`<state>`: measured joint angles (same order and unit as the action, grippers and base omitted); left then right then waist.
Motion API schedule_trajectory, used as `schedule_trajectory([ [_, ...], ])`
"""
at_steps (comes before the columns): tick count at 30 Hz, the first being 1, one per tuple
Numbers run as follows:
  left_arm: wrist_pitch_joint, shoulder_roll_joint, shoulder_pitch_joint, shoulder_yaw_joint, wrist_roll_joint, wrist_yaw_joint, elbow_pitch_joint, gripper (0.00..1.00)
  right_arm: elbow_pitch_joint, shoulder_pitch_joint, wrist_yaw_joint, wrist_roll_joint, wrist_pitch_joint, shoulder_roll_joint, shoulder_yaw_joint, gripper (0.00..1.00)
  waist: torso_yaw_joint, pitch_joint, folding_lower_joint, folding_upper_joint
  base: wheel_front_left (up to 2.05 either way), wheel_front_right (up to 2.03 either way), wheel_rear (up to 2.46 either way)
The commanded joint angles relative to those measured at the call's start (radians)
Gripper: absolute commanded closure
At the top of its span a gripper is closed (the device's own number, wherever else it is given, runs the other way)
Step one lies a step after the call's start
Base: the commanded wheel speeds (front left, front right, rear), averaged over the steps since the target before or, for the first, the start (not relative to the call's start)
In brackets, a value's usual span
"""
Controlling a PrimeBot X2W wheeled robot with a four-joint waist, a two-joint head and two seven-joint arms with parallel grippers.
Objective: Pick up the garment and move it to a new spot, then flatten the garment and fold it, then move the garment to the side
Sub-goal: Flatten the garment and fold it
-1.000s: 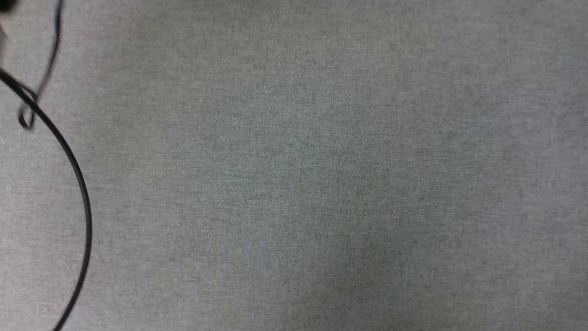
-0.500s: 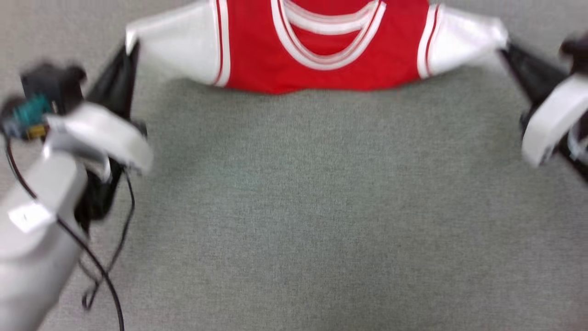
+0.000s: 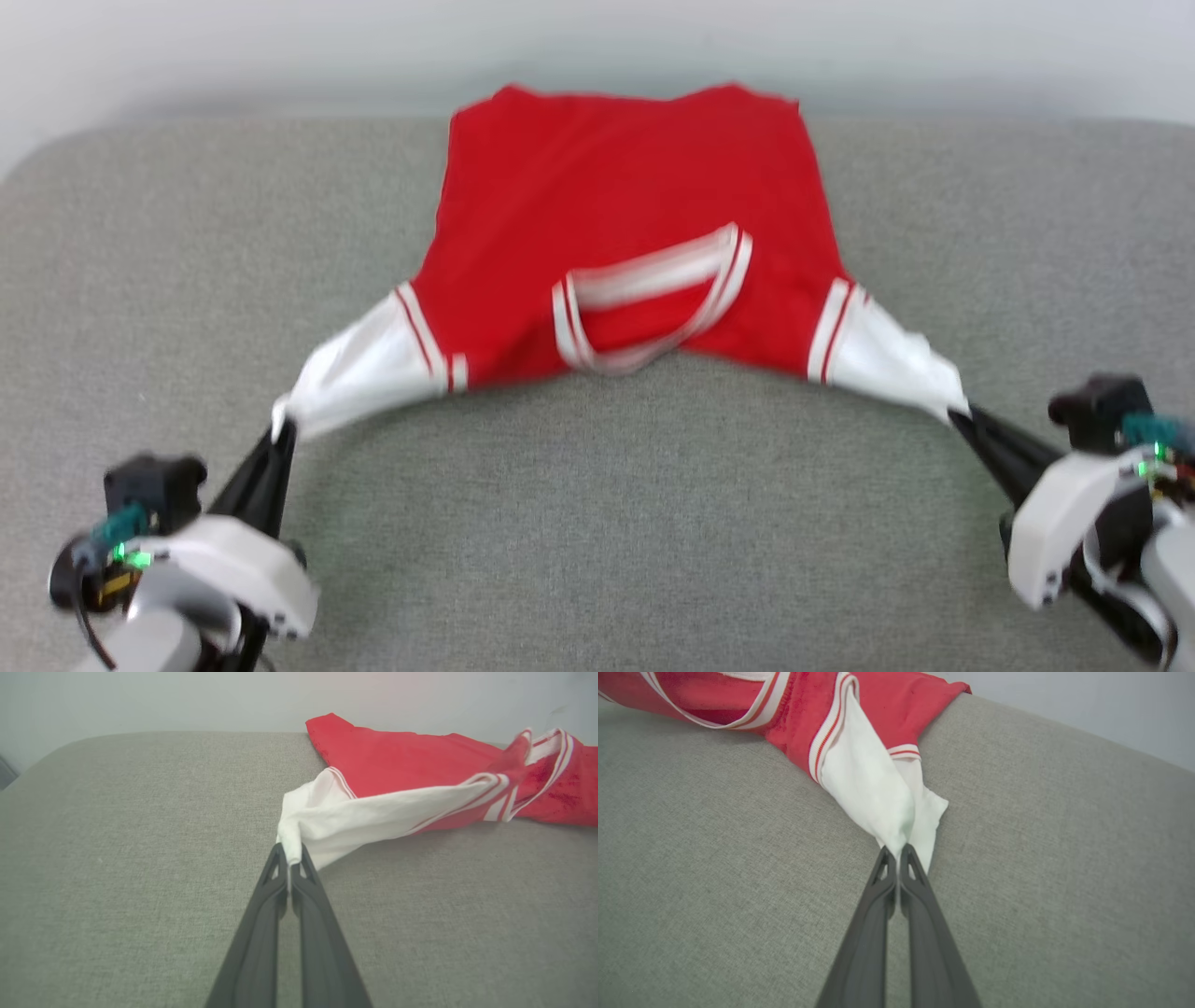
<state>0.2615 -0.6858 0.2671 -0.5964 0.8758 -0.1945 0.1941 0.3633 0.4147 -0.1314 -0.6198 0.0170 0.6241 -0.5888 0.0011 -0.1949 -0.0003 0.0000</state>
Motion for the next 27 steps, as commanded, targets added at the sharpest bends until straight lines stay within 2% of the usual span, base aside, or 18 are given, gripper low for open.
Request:
schedule_trajectory([
  [1,0.005,-0.004,-0.049,0.010,0.009,-0.012,0.000,1.00,-0.004,-0.061,0.001,0.006,-0.001,-0.014,0.022,1.00,-0.006,0.049,0.0003,0.0000,0.00,0.00,0.00],
  [17,0.005,0.049,-0.346,0.067,0.035,-0.046,0.004,1.00,-0.044,-0.472,0.002,0.052,-0.028,-0.088,0.249,1.00,-0.016,0.170,0.0003,0.0000,0.00,0.00,0.00],
  [27,0.005,0.091,-0.465,0.130,0.032,-0.033,-0.006,1.00,-0.099,-0.639,0.002,0.076,-0.074,-0.119,0.349,1.00,-0.010,0.172,0.0003,0.0000,0.00,0.00,0.00],
])
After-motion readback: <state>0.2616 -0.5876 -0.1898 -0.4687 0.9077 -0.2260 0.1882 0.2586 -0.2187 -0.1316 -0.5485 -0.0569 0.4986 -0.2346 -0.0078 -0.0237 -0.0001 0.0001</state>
